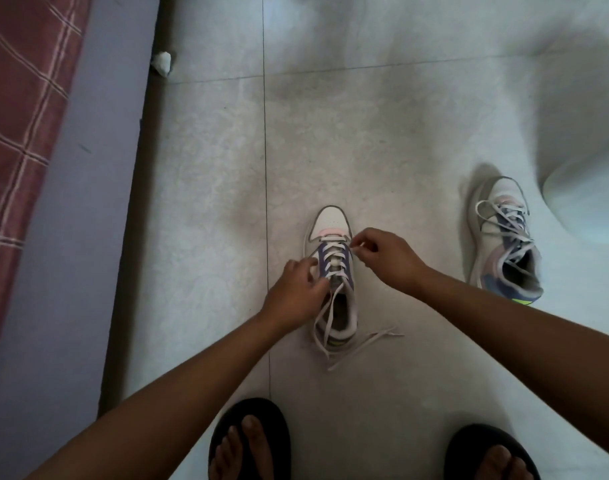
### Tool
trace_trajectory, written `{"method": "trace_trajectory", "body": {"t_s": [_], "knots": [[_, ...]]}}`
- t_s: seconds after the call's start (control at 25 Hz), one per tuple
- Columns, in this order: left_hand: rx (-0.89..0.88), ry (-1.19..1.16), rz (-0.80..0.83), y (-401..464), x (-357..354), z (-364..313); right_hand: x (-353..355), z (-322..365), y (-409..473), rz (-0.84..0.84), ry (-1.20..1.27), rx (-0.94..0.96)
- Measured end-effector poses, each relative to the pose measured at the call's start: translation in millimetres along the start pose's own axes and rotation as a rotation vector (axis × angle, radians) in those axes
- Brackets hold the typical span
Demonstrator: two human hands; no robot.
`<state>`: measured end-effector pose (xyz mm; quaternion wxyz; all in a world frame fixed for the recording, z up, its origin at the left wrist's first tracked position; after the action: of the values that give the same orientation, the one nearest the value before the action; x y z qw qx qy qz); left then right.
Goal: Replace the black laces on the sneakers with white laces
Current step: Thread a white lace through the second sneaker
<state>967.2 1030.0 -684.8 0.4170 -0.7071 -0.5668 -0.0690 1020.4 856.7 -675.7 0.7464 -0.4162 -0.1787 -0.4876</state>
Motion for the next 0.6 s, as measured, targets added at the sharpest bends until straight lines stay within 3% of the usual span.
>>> {"method": "trace_trajectory", "body": {"t_s": [0.12,0.32,0.48,0.6], "knots": [[-0.147,0.064,-0.131,29,14,-15,-11,8,15,-0.01,0.027,-0.021],[-0.286,0.252,-0.074,52,12,-27,-13,19,22,-0.05,-0.215,0.038],[-0.404,0.607,-0.036,59,9,-38,-22,35,28,-0.014,-0.521,0.044],[-0.388,0.663,-0.007,64,7,-47,-22,38,32,0.045,-0.565,0.059]]}}
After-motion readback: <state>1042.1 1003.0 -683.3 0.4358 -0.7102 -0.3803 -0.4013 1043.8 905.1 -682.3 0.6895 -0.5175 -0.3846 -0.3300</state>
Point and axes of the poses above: each hand's wrist, its own y-axis towards the middle knuckle, its own x-axis out of the back of the hand, z = x × y, the point moved 1 cm from there along y, towards the middle knuckle, and after that the axes turned 5 degrees about -y, right-handed, at the moved point
